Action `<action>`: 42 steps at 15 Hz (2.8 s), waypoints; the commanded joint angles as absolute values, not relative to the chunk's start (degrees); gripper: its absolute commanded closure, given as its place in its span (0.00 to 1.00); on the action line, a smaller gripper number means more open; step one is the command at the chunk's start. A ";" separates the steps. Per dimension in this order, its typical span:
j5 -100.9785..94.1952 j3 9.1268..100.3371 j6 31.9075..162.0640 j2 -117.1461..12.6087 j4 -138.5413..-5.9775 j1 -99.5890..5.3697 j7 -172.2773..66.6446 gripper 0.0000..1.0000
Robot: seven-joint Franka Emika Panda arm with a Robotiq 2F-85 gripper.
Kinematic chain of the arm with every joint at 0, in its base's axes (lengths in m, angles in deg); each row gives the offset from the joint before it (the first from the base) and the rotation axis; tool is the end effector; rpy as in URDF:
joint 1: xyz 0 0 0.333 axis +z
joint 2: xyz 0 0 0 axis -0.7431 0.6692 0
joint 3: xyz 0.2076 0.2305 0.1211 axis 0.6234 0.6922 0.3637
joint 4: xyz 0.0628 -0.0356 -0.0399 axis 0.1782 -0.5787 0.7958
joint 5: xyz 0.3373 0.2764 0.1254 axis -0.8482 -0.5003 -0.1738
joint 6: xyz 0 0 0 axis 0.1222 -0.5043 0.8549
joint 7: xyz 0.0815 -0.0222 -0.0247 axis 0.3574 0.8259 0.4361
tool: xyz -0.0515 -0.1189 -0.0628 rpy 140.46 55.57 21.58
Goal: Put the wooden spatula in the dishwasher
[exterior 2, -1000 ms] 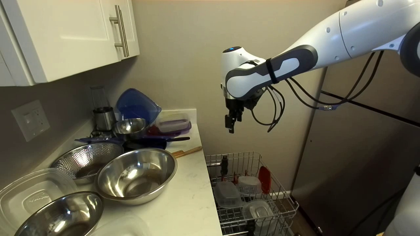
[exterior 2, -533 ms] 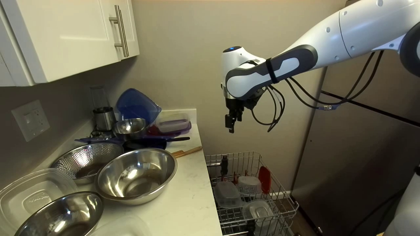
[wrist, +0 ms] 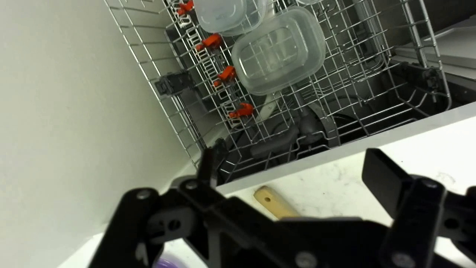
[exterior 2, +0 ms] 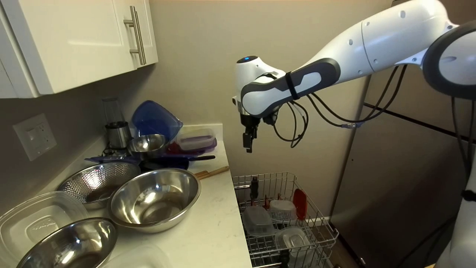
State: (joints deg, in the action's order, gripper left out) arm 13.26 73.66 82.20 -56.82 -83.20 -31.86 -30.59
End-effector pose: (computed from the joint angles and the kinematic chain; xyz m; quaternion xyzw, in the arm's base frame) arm 0.6070 0.3262 0.3968 0.8697 0.4755 0.0584 0.1190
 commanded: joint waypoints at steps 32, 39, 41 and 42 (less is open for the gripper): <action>8.50 76.90 77.20 -21.22 -47.68 -30.16 28.93 0.00; 8.50 76.70 75.70 -19.57 -46.26 -29.78 28.89 0.00; 8.39 76.79 75.24 -19.09 -45.89 -29.86 28.98 0.26; 8.41 76.80 75.16 -18.94 -45.75 -29.87 29.00 0.32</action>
State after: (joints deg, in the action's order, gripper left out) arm 9.00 76.55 76.79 -19.90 -47.41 -29.82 28.44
